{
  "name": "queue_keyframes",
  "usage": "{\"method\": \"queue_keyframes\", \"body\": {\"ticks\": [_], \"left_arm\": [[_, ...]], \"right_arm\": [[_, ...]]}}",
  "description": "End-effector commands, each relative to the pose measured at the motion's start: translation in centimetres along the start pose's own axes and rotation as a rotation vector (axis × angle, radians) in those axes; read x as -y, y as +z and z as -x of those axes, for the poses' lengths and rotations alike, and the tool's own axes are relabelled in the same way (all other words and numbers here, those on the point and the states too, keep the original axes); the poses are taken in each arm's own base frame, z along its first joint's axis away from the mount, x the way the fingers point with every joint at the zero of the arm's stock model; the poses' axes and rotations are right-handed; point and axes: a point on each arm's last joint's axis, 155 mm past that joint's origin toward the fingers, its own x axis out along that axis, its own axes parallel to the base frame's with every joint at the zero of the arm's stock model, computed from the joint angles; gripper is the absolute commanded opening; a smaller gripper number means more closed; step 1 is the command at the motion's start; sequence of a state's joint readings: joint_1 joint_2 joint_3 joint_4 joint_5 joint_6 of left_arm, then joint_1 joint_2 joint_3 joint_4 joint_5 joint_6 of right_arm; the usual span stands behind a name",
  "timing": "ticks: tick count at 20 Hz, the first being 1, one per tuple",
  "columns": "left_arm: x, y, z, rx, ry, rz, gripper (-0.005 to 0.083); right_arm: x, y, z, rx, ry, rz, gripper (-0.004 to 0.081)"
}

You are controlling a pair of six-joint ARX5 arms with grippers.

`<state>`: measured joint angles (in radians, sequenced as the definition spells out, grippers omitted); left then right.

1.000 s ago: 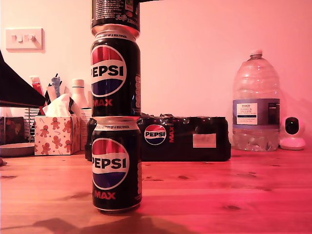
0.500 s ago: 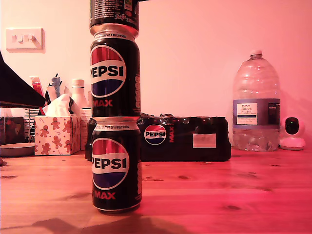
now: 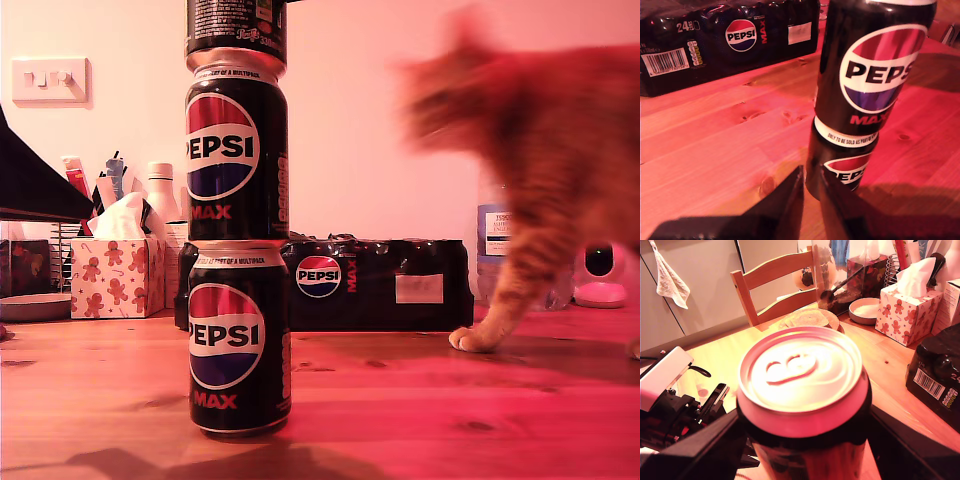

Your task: Stack up the Pepsi cans on top of each other

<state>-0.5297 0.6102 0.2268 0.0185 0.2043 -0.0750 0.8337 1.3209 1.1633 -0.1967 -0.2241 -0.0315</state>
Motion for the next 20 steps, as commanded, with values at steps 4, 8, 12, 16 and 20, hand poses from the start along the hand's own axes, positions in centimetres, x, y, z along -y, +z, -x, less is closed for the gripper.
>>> {"method": "queue_keyframes", "body": {"ticks": [4, 8, 12, 16, 20], "left_arm": [[0.35, -0.7, -0.05, -0.011, -0.02, -0.004, 0.0075], [0.48, -0.7, -0.05, -0.012, -0.026, -0.004, 0.0075], [0.48, -0.7, -0.05, -0.012, -0.026, -0.004, 0.0075], [0.48, -0.7, -0.05, -0.012, -0.026, -0.004, 0.0075], [0.48, -0.7, -0.05, -0.012, -0.026, -0.004, 0.0075]], "right_arm": [[-0.66, 2.08, 0.47, 0.048, 0.015, 0.03, 0.0618], [-0.83, 2.57, 0.77, 0.044, 0.021, 0.033, 0.0618], [-0.77, 2.65, 0.83, 0.043, 0.017, 0.035, 0.0617], [-0.71, 2.28, 0.82, 0.028, 0.014, 0.025, 0.0617], [-0.7, 2.12, 0.81, 0.022, 0.014, -0.005, 0.0617]]}}
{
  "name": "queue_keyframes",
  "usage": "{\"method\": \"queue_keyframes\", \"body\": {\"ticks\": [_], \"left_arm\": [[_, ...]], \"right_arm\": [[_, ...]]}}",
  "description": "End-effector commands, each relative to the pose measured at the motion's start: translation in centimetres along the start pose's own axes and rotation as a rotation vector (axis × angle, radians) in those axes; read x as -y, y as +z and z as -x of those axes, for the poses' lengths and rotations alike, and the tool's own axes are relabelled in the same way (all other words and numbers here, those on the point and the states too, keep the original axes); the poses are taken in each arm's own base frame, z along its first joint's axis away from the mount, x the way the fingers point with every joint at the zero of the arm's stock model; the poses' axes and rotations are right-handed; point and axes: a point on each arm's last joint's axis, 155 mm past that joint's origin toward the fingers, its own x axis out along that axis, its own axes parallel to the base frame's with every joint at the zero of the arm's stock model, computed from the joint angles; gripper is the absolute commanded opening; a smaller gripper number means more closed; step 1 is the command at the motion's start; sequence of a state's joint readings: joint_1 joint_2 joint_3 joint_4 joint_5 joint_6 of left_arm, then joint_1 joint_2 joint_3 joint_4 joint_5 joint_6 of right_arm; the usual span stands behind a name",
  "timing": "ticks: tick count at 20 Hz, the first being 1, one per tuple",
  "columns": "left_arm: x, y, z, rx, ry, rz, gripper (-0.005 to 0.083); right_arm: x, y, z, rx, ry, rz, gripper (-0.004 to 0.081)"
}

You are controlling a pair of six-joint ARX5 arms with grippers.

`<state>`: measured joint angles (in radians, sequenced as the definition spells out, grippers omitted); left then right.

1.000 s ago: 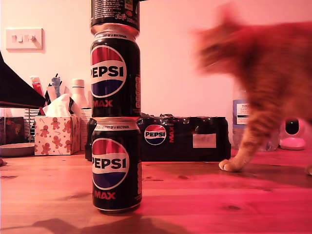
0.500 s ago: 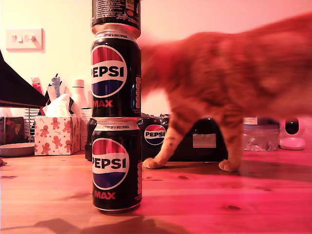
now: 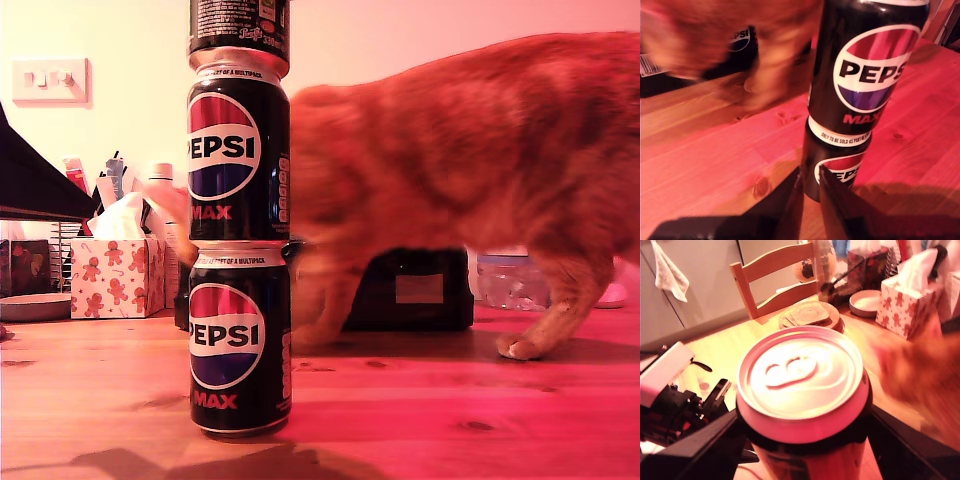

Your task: Stack up the Pepsi cans on top of each other

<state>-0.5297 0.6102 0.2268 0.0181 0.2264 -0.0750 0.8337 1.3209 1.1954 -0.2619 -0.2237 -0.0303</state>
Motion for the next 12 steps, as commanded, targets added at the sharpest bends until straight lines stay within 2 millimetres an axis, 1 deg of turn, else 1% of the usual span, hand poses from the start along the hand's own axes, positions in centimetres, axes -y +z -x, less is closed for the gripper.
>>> {"method": "queue_keyframes", "body": {"ticks": [1, 12], "left_arm": [[0.07, -0.67, -0.06, -0.01, -0.004, -0.004, 0.0075], [0.14, -0.68, -0.06, -0.01, -0.008, -0.004, 0.0075]], "right_arm": [[-0.65, 2.21, 0.53, 0.055, 0.014, 0.003, 0.0617], [-0.84, 2.0, 0.51, 0.047, 0.022, 0.01, 0.062]]}}
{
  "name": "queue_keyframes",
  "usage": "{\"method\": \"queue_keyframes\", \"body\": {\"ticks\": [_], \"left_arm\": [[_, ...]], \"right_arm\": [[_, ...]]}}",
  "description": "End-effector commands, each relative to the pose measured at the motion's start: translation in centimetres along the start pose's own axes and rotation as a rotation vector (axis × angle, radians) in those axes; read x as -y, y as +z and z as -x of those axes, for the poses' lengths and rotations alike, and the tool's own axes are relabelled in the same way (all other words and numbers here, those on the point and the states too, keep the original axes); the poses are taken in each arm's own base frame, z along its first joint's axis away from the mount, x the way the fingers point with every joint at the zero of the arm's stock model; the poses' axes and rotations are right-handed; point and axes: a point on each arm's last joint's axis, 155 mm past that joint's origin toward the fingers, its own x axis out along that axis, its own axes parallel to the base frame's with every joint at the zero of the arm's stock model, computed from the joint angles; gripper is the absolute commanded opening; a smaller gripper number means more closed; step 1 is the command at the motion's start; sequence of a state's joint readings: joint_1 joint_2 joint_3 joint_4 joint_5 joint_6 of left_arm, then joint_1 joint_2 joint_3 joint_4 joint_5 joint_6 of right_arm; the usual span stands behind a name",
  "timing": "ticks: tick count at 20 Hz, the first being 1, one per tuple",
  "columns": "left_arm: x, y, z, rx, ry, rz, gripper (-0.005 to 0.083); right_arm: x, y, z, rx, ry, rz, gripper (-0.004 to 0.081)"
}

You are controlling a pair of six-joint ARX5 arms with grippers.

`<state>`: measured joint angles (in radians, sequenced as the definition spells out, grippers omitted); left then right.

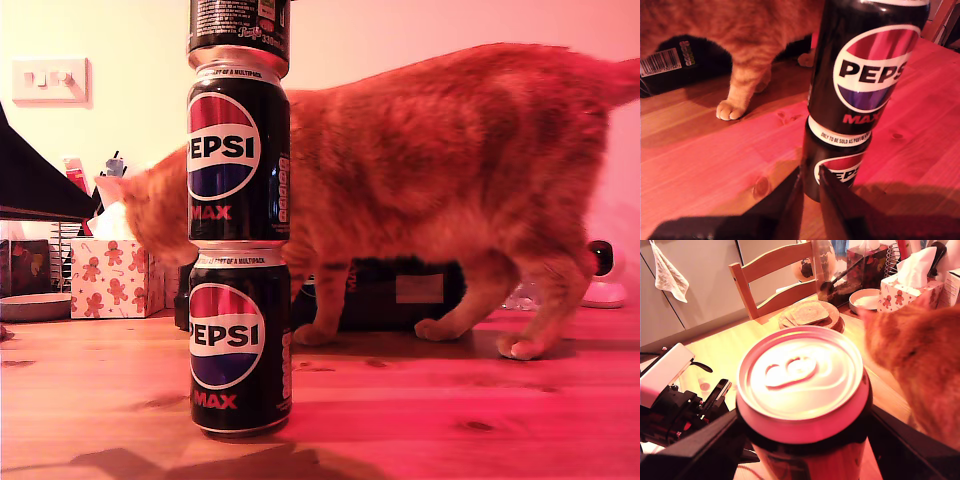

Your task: Stack up the Pepsi cans on top of each other

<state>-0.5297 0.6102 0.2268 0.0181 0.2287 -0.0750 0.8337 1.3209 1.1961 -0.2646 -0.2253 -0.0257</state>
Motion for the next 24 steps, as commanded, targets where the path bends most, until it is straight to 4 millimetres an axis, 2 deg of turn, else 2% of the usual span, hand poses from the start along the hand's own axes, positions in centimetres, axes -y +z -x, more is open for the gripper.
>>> {"method": "queue_keyframes", "body": {"ticks": [1, 17, 20, 24], "left_arm": [[0.1, -0.68, -0.06, -0.01, -0.006, -0.004, 0.0075], [0.1, -0.67, -0.06, -0.01, -0.006, -0.005, 0.0075], [0.1, -0.64, -0.06, -0.009, -0.006, -0.012, 0.0075], [0.09, -0.64, -0.06, -0.009, -0.006, -0.023, 0.0075]], "right_arm": [[-0.8, 2.03, 0.51, 0.049, 0.02, 0.027, 0.0619], [-0.79, 2.71, 0.52, 0.075, 0.012, 0.028, 0.0624], [-0.79, 2.68, 0.52, 0.074, 0.013, 0.027, 0.0688], [-0.29, 2.67, 0.52, 0.073, -0.015, 0.045, 0.0696]]}}
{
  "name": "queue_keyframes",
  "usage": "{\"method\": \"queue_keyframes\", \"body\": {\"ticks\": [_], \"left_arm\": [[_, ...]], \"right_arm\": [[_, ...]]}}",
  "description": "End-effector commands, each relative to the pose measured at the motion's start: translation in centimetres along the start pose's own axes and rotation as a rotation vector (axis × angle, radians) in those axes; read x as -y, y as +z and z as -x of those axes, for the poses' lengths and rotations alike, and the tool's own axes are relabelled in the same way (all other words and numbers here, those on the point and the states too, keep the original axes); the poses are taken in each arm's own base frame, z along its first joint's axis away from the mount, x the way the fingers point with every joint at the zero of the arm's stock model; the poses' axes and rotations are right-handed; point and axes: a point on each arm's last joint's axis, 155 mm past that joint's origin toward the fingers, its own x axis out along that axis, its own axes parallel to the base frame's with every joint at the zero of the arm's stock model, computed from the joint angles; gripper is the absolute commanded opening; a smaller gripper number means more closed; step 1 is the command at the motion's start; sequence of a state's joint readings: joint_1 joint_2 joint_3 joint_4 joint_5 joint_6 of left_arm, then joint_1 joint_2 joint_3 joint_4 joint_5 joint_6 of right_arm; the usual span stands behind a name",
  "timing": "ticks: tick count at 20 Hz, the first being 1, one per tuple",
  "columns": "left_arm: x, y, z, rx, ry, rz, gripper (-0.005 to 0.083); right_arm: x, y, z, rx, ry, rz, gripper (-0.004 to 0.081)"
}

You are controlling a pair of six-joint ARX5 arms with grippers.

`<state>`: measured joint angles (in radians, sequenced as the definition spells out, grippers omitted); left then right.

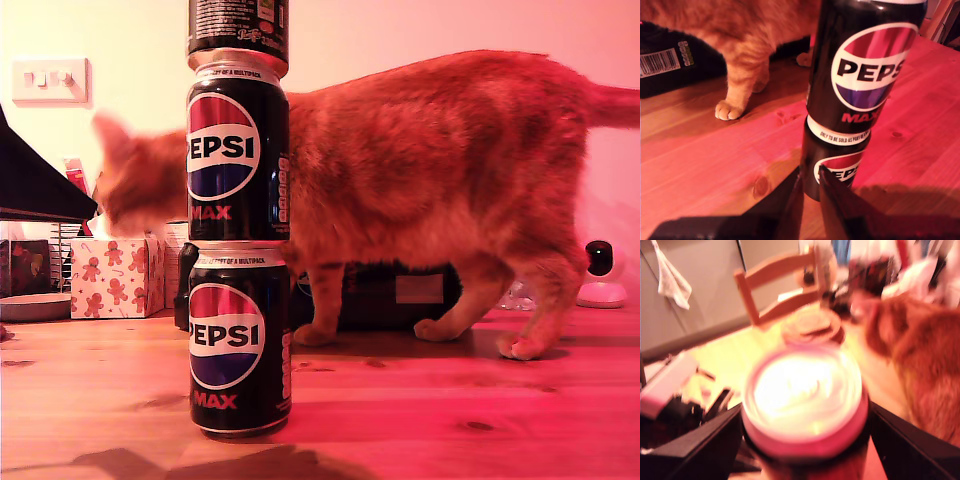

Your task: Stack up the Pepsi cans on top of each other

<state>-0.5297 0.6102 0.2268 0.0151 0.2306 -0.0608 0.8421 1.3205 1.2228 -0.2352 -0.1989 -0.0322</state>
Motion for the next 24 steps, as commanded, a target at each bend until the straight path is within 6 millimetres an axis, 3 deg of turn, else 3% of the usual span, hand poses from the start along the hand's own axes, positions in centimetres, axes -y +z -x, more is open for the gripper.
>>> {"method": "queue_keyframes", "body": {"ticks": [1, 10, 24], "left_arm": [[0.1, -0.6, -0.1, -0.006, -0.004, -0.009, 0.0075], [0.1, -0.6, -0.1, -0.006, -0.004, -0.009, 0.0075], [0.1, -0.6, -0.1, -0.006, -0.004, -0.01, 0.0075]], "right_arm": [[-0.4, 0.7, 0.2, 0.02, 0.007, 0.024, 0.0696], [-0.4, 1.4, 0.2, 0.041, 0.007, 0.029, 0.0696], [-0.5, 5.1, 1.4, 0.12, 0.003, 0.049, 0.0696]]}}
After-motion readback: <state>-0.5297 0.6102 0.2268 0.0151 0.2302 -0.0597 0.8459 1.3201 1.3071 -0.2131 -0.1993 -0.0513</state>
